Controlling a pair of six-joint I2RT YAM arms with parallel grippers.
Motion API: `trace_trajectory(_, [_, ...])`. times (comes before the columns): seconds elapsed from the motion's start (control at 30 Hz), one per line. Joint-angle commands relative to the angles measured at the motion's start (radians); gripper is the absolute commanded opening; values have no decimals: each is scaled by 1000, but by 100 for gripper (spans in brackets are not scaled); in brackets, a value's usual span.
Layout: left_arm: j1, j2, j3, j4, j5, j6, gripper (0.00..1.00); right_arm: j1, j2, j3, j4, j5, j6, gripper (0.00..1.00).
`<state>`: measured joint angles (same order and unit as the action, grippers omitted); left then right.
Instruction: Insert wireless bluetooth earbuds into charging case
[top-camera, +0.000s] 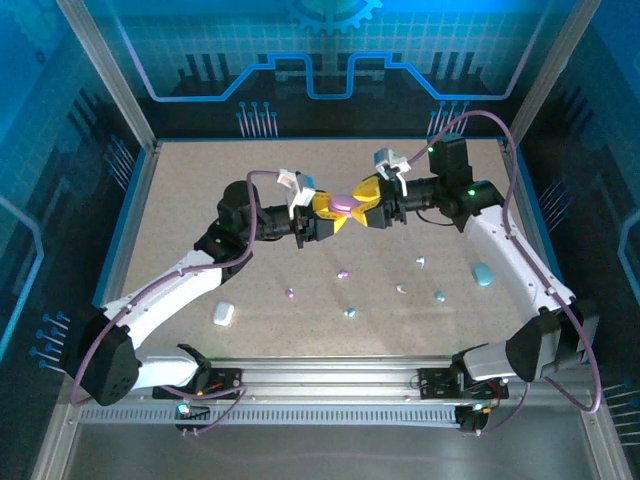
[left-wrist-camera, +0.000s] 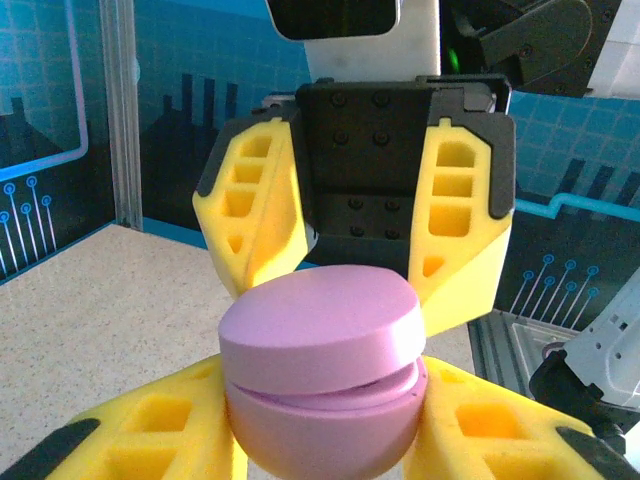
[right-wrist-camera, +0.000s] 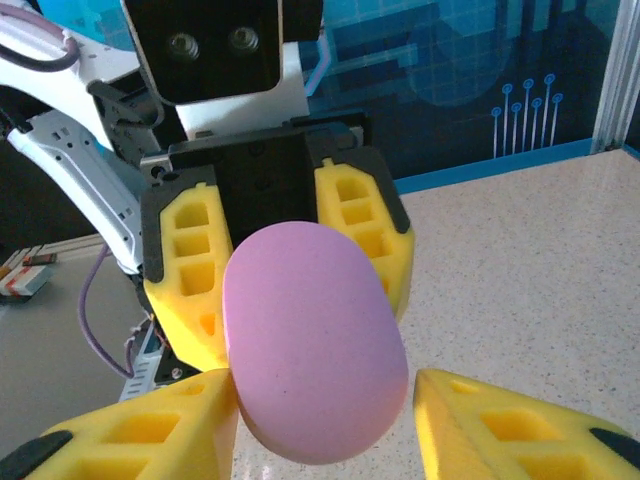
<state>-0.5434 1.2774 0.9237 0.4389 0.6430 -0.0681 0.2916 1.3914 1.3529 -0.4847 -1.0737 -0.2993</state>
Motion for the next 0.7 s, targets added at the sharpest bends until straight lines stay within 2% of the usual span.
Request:
trace_trajectory(0.0, [-4,-13,-10,-6,46,31,36,-21,-14,21,40,66,32,49])
trace_trajectory(0.3, [-4,-6,-15,9,60,9,36,17,-46,-14,111,206,9,48])
trace_trajectory(0.67, [-3,-3,-25,8,71,8,37,57,-33,37,11,175,-122,37])
